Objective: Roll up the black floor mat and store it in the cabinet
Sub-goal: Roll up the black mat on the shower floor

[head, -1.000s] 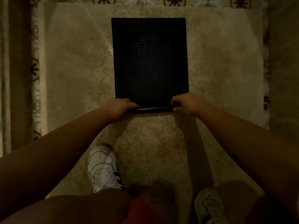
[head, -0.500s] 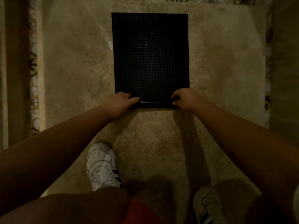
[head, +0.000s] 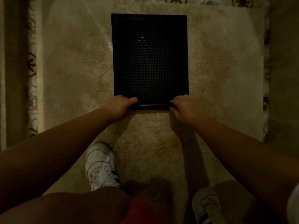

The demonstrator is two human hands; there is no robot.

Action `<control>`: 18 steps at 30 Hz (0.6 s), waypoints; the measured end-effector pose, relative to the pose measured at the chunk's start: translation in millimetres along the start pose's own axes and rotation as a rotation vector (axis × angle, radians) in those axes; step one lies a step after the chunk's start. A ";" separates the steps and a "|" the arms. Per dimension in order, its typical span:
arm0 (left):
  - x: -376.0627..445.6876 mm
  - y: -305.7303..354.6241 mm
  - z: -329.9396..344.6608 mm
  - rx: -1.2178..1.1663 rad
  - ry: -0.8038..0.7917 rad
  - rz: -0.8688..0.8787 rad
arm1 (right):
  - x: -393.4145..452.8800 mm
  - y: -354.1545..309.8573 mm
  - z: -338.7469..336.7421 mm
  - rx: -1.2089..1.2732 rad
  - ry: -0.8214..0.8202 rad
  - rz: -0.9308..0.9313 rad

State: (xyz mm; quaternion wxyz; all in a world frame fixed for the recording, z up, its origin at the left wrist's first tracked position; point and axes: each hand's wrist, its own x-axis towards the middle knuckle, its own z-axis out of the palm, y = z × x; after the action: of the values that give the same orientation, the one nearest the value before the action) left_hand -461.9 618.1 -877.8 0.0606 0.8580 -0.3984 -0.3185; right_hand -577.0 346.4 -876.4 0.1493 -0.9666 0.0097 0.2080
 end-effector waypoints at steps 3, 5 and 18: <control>3.7 -4.2 -5.1 -0.110 -0.055 -0.002 | -6.3 1.4 4.2 -0.101 -0.042 -0.038; 5.3 -7.1 -6.5 -0.185 -0.053 -0.015 | -3.1 1.0 6.2 -0.059 -0.029 0.006; 5.4 -5.6 -7.9 -0.188 -0.072 -0.026 | 43.1 17.7 -21.8 0.296 -0.391 0.194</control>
State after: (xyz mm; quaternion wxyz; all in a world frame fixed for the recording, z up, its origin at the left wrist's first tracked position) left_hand -451.1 616.8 -876.3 0.1227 0.8416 -0.3576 -0.3857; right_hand -530.4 325.0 -880.0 0.2676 -0.8703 0.1035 0.4004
